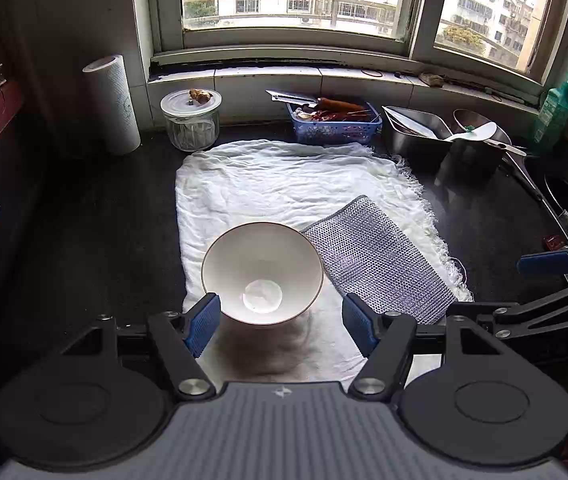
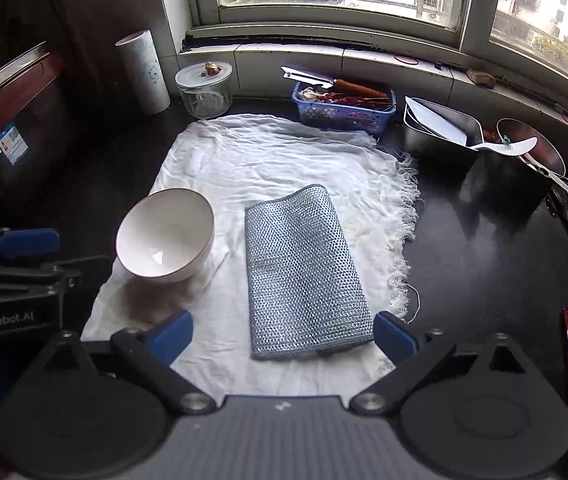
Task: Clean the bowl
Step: 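Set the white bowl upright on the white cloth and open the left gripper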
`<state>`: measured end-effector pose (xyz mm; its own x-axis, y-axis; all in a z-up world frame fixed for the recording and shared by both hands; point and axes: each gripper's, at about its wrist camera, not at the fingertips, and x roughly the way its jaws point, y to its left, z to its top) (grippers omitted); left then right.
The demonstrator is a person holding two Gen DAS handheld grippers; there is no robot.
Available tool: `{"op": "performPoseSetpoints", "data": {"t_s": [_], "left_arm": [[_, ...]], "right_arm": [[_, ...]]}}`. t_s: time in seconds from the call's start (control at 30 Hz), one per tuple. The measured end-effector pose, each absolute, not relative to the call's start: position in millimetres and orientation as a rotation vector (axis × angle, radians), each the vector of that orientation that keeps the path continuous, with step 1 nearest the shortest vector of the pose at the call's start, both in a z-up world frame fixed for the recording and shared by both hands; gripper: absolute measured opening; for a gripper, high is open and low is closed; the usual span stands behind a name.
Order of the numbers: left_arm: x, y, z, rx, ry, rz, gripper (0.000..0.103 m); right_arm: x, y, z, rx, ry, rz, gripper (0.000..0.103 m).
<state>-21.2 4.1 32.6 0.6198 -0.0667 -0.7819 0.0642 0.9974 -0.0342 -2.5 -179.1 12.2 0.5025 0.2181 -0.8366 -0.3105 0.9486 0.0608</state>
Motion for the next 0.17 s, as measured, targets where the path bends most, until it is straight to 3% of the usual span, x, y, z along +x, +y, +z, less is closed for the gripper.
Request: {"op": "performPoseSetpoints", "data": {"t_s": [0.17], "left_arm": [[-21.2, 4.4, 34.4, -0.003, 0.889, -0.074, 0.067]], "right_arm": [[-1.4, -178.4, 12.2, -0.1, 0.994, 0.324, 0.097]]}}
